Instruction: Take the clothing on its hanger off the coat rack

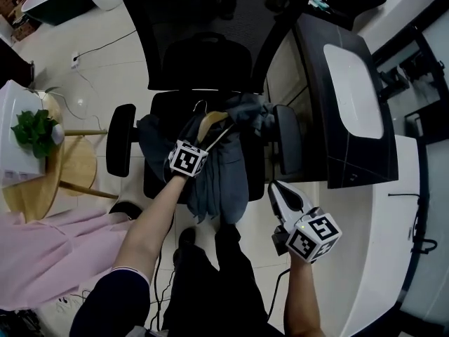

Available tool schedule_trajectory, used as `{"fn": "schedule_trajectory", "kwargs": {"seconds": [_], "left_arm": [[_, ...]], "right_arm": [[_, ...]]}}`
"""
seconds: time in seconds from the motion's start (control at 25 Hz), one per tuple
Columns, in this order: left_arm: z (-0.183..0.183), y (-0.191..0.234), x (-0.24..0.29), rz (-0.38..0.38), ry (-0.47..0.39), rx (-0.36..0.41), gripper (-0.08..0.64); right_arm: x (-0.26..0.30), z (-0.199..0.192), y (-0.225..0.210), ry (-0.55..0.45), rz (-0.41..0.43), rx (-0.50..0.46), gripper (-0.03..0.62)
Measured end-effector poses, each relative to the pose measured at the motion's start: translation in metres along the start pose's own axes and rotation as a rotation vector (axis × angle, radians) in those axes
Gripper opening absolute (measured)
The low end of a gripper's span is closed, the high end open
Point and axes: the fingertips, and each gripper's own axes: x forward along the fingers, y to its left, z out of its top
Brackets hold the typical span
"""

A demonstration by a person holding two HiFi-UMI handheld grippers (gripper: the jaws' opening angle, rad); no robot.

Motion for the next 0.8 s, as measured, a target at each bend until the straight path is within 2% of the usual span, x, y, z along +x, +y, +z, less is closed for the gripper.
{"fn": "schedule_trajectory", "kwargs": {"seconds": [0.12, 0.16, 0.28, 0.36, 0.52, 0.8], "left_arm": [[-0.017, 0.006, 0.007, 0.01, 0.028, -0.008, 0.045], [-0.02, 0.007, 0.007, 0.016, 0.032, -0.008, 0.068], [-0.022, 0.015, 0.0, 0.052, 0.014, -0.017, 0.196], [-0.016, 0.022, -0.015, 0.074, -0.011, -0.025, 0.215], [0.017, 0.021, -0.063, 0.071, -0.098, -0.019, 0.21], [0.096, 0.001, -0.169, 0.054, -0.306, 0.016, 0.203]], "right_arm": [[0.002, -0.009, 0.001, 0.013, 0.003, 0.001, 0.0], [0.002, -0.011, 0.001, 0.017, 0.002, 0.003, 0.0], [0.001, -0.012, 0.003, 0.018, 0.002, 0.007, 0.0], [0.003, -0.006, 0.011, 0.009, 0.014, 0.002, 0.0], [0.009, 0.019, 0.035, -0.027, 0.051, -0.026, 0.0], [0.017, 0.071, 0.081, -0.104, 0.126, -0.087, 0.0]]}}
